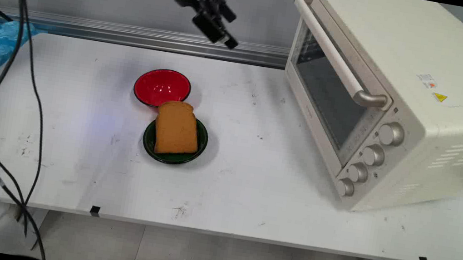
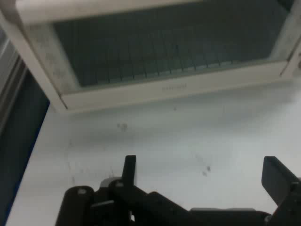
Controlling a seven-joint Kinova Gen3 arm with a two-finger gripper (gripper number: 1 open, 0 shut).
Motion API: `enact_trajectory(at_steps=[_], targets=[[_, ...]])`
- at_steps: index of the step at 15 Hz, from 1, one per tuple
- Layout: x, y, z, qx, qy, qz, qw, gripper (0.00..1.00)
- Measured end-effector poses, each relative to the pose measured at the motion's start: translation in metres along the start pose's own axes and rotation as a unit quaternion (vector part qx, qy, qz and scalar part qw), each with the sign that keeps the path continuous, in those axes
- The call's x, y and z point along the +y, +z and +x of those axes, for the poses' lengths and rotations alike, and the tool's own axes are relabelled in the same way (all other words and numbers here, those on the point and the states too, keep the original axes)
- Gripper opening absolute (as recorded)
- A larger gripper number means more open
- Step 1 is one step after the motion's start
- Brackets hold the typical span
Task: Open the oven
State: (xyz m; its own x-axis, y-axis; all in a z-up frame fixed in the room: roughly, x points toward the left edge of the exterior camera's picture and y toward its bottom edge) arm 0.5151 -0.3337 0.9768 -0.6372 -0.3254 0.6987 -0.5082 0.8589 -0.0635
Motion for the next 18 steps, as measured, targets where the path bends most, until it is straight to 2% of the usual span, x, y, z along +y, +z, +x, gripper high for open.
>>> enact_trajectory(at_steps=[6, 7, 12, 18], targets=[[-0.008, 0.02, 0.046, 0.021, 0.005, 0.004, 0.9998, 1.0], [-0.009, 0.023, 0.054, 0.026, 0.005, 0.005, 0.9996, 0.0], [-0.016, 0.041, 0.086, 0.045, 0.003, 0.009, 0.9989, 0.0], [-0.021, 0.06, 0.112, 0.062, -0.002, 0.006, 0.9981, 0.0]])
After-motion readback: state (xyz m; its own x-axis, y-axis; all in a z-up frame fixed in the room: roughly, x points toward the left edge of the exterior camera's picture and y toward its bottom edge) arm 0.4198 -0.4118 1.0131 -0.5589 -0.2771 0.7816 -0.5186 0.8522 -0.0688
